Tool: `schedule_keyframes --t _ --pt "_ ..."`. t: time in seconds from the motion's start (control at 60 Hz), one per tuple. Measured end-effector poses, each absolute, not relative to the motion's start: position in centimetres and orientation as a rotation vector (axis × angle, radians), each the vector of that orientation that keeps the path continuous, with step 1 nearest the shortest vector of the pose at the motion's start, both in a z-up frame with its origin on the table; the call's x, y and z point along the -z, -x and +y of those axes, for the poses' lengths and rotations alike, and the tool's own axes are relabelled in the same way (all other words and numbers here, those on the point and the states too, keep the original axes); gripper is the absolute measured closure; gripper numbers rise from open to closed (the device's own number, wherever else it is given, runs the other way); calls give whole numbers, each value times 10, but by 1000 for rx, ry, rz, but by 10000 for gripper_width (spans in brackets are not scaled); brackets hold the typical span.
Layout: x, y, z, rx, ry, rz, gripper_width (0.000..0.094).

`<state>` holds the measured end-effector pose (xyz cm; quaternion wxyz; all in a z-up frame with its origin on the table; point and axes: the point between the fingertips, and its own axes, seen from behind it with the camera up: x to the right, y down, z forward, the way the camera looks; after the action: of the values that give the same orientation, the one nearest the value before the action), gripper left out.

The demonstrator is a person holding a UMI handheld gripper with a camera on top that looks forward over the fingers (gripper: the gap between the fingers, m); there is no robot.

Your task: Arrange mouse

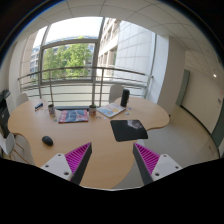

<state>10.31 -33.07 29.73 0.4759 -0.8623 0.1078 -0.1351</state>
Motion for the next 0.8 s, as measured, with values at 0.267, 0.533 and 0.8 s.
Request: schedule_keyframes --t 0.267,0.533,0.8 --pt "-181 -92 -346 359 2271 282 91" --pt "-47 55 -300 158 2391 73 87" --pt "-3 191 -163 21 2311 -63 87"
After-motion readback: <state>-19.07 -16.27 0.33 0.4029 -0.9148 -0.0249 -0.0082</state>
